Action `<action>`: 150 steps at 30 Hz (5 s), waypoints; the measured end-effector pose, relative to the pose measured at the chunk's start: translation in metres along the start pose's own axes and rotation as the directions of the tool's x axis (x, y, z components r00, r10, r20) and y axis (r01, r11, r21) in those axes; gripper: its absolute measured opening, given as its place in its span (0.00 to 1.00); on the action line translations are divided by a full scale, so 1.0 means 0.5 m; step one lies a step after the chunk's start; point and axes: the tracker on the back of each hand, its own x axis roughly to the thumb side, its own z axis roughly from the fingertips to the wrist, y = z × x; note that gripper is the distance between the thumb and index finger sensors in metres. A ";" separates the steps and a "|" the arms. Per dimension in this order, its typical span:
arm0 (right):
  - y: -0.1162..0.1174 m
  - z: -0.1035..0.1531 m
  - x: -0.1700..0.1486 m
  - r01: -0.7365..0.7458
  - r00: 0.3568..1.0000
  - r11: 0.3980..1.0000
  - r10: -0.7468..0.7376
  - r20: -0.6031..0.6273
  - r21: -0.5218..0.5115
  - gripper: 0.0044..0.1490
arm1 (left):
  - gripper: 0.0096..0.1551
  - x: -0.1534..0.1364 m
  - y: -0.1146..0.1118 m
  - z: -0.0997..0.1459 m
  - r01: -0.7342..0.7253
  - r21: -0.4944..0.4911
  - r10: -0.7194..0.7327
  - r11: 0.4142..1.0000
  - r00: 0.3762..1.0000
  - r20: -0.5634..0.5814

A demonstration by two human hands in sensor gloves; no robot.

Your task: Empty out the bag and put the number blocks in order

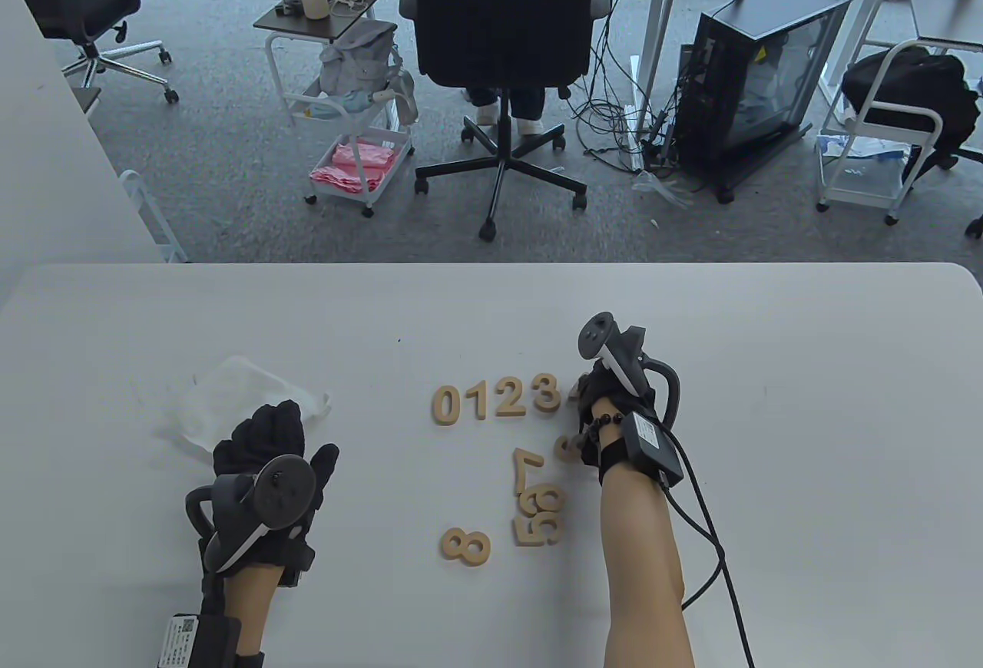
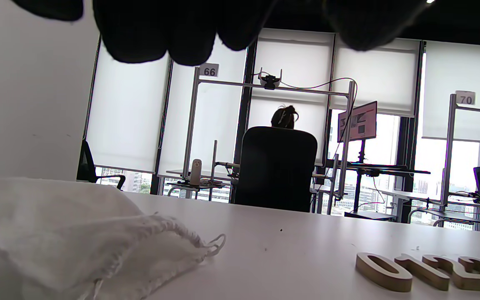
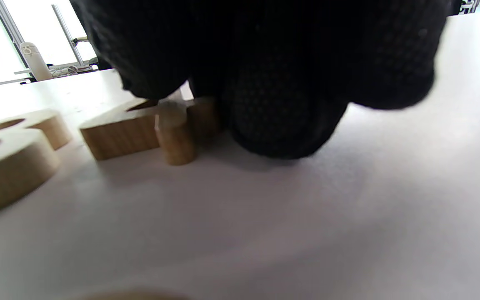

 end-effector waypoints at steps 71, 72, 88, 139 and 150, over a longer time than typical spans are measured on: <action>0.136 0.477 0.032 -0.372 0.620 0.912 0.384 0.684 -0.174 0.42 | 0.47 0.015 -0.001 0.008 -0.005 0.004 0.005 1.000 0.999 0.038; 0.137 0.477 0.032 -0.371 0.619 0.911 0.386 0.684 -0.179 0.42 | 0.47 0.015 -0.001 0.008 -0.005 0.004 0.005 1.000 0.999 0.037; 0.132 0.472 0.026 -0.315 0.617 0.926 0.367 0.696 -0.209 0.42 | 0.47 0.014 0.000 0.008 -0.010 0.005 0.010 1.000 0.999 0.035; -0.094 0.112 -0.085 -0.024 0.965 0.971 0.084 0.247 -0.236 0.34 | 0.47 0.007 0.006 0.007 -0.014 0.032 0.013 0.999 1.000 0.024; -0.038 0.059 -0.051 -0.110 0.975 0.979 0.139 0.171 -0.169 0.32 | 0.47 0.001 0.010 0.006 -0.021 0.029 0.021 0.999 1.000 0.007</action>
